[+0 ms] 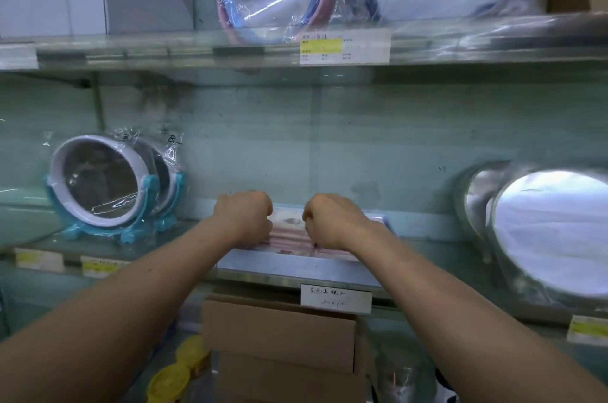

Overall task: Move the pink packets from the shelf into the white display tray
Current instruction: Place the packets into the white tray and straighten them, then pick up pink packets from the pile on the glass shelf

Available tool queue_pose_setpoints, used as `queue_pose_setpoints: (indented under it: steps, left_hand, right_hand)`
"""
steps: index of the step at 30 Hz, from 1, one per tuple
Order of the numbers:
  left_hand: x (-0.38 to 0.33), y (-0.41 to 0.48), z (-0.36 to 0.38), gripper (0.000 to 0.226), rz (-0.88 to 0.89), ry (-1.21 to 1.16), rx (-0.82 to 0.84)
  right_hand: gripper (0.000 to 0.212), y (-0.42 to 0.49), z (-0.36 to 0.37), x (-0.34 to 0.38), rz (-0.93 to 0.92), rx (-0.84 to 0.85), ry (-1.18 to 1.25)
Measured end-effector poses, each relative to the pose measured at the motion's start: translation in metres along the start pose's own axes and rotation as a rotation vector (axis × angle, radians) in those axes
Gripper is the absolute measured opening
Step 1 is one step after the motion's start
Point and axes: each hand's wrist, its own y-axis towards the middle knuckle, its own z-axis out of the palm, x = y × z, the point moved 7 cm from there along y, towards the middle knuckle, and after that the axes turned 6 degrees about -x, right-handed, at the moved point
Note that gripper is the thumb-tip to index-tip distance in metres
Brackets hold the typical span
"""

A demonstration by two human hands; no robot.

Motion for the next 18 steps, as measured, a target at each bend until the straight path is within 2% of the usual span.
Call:
queue_pose_setpoints:
  steps: [1, 3, 6, 11, 18]
  left_hand:
    - [0.008, -0.005, -0.003, 0.004, -0.024, 0.017, -0.005]
    - [0.024, -0.015, -0.011, 0.022, -0.068, 0.055, -0.022]
    - [0.047, -0.032, -0.021, 0.033, -0.117, 0.076, -0.010]
    - [0.094, -0.055, -0.028, 0.030, -0.184, 0.110, -0.001]
    - [0.172, -0.093, -0.035, 0.036, -0.258, 0.094, 0.000]
  right_hand:
    - [0.028, 0.000, 0.001, 0.011, -0.021, 0.004, 0.016]
    - [0.019, 0.000, 0.005, 0.033, -0.065, 0.023, 0.035]
    - [0.012, -0.001, 0.009, 0.066, -0.130, 0.043, 0.043]
    - [0.024, 0.003, 0.016, 0.120, -0.209, 0.031, 0.090]
    - [0.022, 0.009, 0.026, 0.205, -0.296, 0.030, 0.066]
